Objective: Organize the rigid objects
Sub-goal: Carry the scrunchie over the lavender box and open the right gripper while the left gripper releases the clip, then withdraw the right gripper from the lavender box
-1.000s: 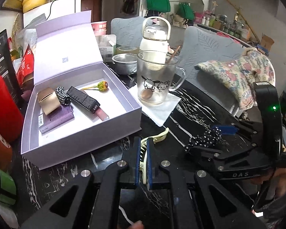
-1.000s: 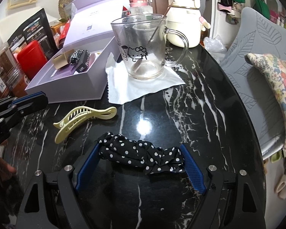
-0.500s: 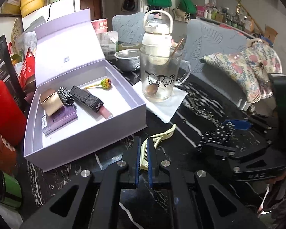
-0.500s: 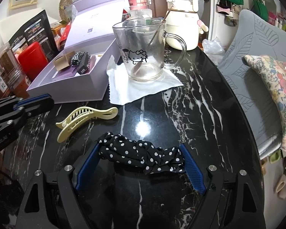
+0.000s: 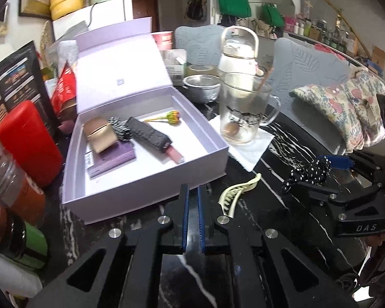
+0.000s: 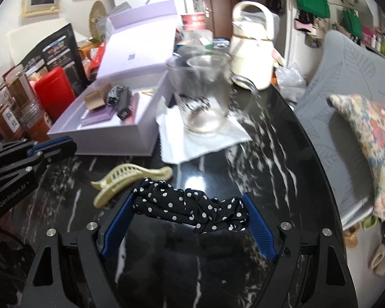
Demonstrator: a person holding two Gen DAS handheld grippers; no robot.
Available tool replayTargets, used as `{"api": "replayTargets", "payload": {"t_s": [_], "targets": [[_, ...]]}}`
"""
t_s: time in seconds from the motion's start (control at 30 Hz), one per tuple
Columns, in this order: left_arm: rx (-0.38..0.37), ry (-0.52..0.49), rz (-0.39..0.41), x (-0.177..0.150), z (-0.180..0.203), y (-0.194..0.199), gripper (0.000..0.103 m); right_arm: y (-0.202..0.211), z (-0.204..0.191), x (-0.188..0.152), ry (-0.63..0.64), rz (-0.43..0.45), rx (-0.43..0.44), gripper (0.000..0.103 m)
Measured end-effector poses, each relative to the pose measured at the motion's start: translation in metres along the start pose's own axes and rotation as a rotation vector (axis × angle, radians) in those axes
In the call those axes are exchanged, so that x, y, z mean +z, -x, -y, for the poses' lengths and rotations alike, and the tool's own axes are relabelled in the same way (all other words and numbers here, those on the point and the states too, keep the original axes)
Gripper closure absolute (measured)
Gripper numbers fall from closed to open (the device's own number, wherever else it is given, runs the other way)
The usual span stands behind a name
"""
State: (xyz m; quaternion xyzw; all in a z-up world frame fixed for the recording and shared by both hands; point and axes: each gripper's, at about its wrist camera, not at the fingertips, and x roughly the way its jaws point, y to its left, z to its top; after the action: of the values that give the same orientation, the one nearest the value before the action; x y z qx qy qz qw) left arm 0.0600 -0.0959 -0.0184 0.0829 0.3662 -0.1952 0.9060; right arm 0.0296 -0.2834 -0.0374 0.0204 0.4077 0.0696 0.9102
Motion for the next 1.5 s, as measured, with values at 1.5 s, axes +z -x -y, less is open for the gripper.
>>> {"api": "replayTargets", "payload": {"t_s": [1.5], "targets": [[0.134,0.157,0.055,0.027,-0.089,0.013,0.096,-0.05,-0.09,0.104,0.212,0.086,0.097,0.009]]}}
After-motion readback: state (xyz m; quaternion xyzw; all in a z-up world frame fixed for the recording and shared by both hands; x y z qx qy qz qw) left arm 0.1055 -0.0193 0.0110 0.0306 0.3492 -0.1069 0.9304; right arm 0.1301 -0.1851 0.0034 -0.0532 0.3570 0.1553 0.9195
